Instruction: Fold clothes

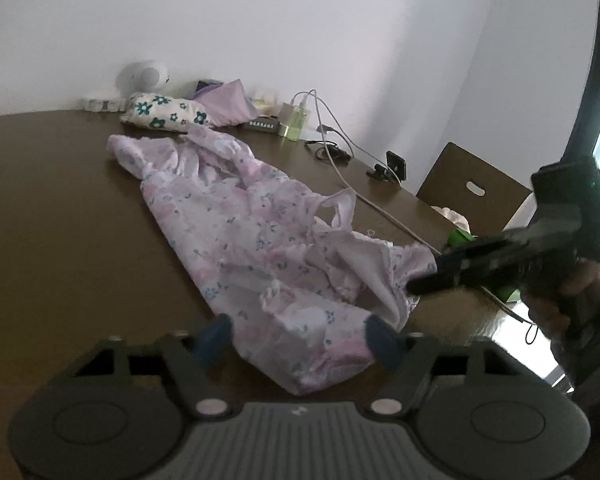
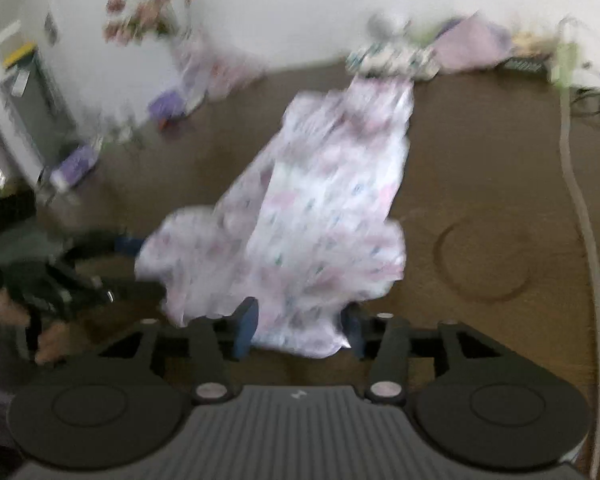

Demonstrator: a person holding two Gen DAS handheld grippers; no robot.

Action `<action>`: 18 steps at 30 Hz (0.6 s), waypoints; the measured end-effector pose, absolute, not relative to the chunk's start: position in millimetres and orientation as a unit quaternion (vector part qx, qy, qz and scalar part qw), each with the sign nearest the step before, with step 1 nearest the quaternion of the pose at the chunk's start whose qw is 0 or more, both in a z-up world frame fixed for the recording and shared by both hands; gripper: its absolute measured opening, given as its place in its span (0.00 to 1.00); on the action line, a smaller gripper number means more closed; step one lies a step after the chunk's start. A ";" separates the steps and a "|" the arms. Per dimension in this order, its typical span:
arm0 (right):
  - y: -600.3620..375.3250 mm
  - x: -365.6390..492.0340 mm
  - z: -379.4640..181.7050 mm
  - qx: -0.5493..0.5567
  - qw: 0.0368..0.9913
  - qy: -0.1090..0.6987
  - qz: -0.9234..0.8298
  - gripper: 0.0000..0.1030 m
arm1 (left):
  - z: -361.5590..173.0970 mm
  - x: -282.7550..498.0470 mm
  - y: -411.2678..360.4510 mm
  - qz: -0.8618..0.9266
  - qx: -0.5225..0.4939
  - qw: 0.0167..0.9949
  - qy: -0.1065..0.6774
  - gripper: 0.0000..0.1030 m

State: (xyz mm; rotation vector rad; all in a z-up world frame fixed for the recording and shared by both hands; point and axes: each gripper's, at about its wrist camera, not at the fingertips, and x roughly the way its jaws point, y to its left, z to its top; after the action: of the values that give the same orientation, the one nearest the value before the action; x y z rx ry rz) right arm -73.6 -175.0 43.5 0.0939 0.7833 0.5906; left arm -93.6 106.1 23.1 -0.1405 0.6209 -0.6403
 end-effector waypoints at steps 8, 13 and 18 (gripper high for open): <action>-147.9 -29.4 54.0 0.003 0.901 0.319 0.294 0.62 | 26.7 -73.2 99.7 -0.280 -0.091 0.907 0.301 0.19; -123.9 -6.3 33.5 0.002 0.892 0.354 0.283 0.06 | 25.7 -61.7 92.3 -0.244 -0.104 0.915 0.303 0.09; -112.0 -13.6 42.2 0.005 0.886 0.342 0.312 0.07 | 21.9 -50.8 90.3 -0.229 -0.121 0.917 0.304 0.09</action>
State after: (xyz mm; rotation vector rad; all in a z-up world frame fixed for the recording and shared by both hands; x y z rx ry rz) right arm -13.6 -112.0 42.2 0.0110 0.7114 0.6486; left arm -50.8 90.3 21.9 -0.2497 0.6258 -0.4715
